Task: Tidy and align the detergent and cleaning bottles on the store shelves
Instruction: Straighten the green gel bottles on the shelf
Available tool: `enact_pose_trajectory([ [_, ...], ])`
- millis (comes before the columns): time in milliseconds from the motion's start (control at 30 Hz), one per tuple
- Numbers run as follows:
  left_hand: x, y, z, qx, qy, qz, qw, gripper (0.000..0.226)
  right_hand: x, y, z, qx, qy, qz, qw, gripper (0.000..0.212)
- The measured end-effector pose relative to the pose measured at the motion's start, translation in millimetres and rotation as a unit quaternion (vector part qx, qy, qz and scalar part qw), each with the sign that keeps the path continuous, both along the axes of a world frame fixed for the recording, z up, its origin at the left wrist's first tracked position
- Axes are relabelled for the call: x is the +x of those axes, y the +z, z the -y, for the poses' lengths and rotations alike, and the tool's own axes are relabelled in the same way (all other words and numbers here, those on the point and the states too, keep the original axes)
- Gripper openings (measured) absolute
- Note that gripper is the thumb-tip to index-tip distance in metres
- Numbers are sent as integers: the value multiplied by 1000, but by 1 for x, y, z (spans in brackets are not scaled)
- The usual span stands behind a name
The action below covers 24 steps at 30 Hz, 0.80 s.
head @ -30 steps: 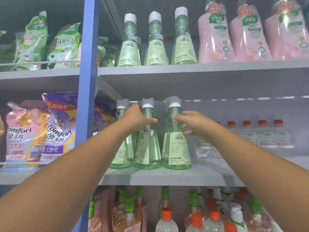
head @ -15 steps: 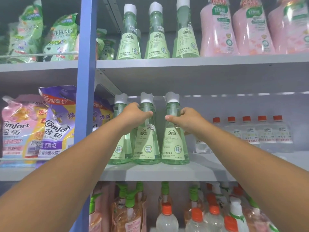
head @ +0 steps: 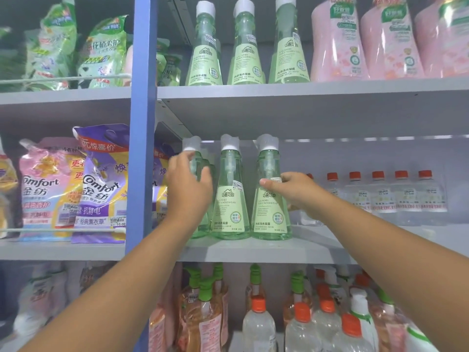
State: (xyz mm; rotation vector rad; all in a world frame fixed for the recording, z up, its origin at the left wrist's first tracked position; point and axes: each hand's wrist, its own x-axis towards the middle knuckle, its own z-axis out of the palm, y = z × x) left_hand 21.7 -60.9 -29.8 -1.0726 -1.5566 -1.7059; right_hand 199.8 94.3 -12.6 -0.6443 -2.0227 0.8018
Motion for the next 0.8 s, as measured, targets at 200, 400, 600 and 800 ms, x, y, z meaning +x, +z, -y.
enact_pose_trajectory([
  [200, -26, -40, 10, -214, -10, 188, 959, 68, 3, -1, -5, -7, 34, -1, 999, 33],
  [400, -31, -43, 17, -188, -52, 168, 966, 46, 5, -6, -2, 5, 28, 3, 1000, 31],
  [600, -33, -47, 18, -166, -90, 170, 967, 46, 11, -40, 0, -15, 51, 56, 997, 45],
  [800, -33, -48, 17, -180, -73, 175, 965, 49, 13, -54, -3, -18, 58, 37, 997, 42],
])
